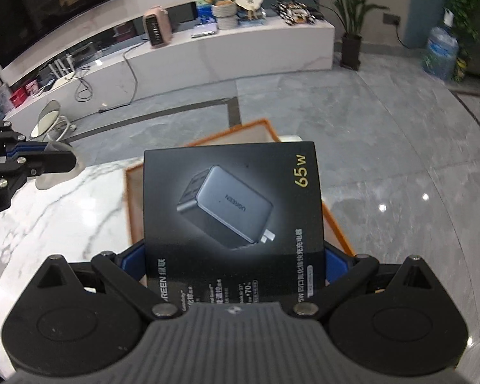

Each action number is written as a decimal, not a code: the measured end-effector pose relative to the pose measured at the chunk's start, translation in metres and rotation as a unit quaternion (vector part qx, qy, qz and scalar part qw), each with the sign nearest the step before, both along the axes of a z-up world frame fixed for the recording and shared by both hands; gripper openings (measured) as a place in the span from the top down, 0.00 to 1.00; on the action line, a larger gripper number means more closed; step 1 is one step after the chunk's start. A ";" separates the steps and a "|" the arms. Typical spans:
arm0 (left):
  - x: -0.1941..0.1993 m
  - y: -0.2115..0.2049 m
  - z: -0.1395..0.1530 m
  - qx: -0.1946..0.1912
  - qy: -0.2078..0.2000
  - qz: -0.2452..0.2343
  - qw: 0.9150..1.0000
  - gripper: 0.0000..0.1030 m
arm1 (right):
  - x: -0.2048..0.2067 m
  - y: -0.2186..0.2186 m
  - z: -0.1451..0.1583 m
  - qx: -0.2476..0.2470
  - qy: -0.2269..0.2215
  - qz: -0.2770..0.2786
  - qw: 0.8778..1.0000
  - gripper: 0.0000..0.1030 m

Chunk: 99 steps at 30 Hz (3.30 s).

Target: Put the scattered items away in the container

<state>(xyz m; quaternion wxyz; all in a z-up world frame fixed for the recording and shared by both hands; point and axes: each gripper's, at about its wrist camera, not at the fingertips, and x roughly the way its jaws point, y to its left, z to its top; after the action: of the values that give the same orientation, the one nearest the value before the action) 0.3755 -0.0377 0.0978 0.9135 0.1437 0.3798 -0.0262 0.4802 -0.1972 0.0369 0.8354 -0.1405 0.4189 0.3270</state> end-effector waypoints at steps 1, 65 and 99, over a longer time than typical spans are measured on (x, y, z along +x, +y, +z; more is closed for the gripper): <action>0.006 -0.004 -0.006 0.000 0.004 -0.003 1.000 0.94 | 0.005 -0.004 -0.005 0.000 0.004 -0.002 1.000 0.01; 0.029 -0.040 -0.038 -0.158 0.098 -0.091 0.978 0.58 | -0.040 0.010 -0.032 -0.076 -0.129 0.269 0.952 0.00; -0.042 -0.030 0.000 -0.133 0.007 0.022 0.991 0.13 | -0.098 -0.024 0.019 -0.055 -0.141 0.118 0.981 0.00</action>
<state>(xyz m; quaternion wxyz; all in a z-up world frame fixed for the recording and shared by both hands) 0.3337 -0.0677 0.0975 0.9221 0.0124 0.3823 -0.0576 0.3818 -0.2217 0.0561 0.8325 -0.2794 0.2948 0.3768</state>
